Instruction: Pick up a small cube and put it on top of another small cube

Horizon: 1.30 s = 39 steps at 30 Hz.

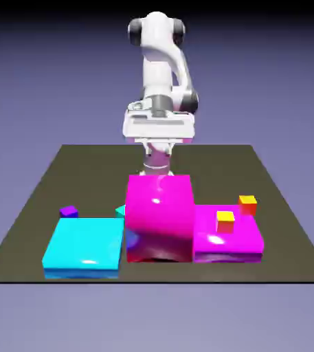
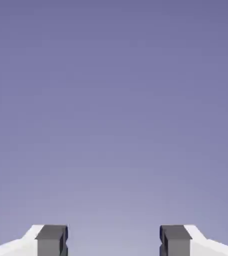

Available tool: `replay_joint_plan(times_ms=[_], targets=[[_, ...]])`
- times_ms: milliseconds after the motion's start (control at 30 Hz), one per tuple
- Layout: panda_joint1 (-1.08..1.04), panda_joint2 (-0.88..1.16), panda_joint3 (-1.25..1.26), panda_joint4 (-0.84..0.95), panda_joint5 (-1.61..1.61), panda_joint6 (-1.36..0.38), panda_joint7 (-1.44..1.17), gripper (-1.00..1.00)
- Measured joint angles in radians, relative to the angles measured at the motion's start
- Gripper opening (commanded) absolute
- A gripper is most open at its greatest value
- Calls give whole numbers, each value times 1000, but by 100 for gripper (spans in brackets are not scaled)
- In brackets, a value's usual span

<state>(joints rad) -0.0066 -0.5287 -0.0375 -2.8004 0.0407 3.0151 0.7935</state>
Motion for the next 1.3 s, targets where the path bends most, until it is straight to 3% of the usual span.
replay_joint_plan(times_ms=[667,1000,1033,1300], targets=[[-308,684,-621,159,675,-364,869,0],[-410,906,-442,242,1025,-321,616,0],[-423,933,-420,253,1068,-315,584,-100],[-347,768,-555,190,808,-347,776,-100]])
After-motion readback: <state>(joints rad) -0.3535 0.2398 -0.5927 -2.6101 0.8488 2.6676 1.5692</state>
